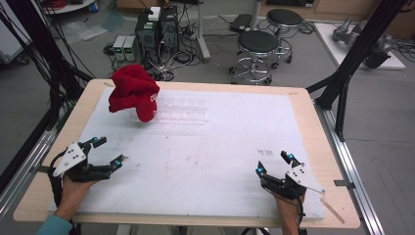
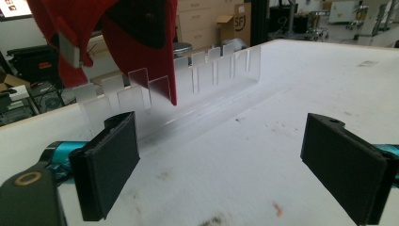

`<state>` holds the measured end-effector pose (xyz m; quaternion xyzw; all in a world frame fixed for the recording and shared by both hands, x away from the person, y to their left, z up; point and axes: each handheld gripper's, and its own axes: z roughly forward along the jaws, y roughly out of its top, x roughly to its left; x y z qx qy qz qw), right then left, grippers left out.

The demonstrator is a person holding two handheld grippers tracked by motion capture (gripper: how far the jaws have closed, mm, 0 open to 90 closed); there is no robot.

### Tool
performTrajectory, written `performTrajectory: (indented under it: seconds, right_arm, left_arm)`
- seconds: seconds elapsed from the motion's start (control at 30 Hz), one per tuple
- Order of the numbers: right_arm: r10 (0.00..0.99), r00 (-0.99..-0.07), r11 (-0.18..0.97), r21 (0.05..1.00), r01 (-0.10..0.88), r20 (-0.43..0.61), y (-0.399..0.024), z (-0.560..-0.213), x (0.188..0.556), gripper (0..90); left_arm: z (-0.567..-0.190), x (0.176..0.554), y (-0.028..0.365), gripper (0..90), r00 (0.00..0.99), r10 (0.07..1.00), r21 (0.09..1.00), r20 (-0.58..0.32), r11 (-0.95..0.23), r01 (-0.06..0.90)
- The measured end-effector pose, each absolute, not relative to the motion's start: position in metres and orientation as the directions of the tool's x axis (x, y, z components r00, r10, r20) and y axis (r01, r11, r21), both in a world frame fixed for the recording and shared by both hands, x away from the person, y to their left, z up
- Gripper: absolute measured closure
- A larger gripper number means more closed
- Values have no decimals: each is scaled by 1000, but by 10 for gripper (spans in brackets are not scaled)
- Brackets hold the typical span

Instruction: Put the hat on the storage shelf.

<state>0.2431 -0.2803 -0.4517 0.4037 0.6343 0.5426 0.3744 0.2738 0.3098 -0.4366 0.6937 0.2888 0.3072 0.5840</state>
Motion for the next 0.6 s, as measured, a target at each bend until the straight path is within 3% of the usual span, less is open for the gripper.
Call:
performTrajectory:
  seconds: [0.1, 0.6]
  right_arm:
    - [922, -385, 89, 992, 93, -47, -280, -452, 242, 109]
    - [921, -386, 89, 992, 91, -47, -279, -452, 241, 109]
  left_arm:
    - [-447, 266, 318, 128, 642, 765, 993, 44, -103, 55]
    - [-453, 261, 322, 146, 620, 784, 998, 35, -59, 19]
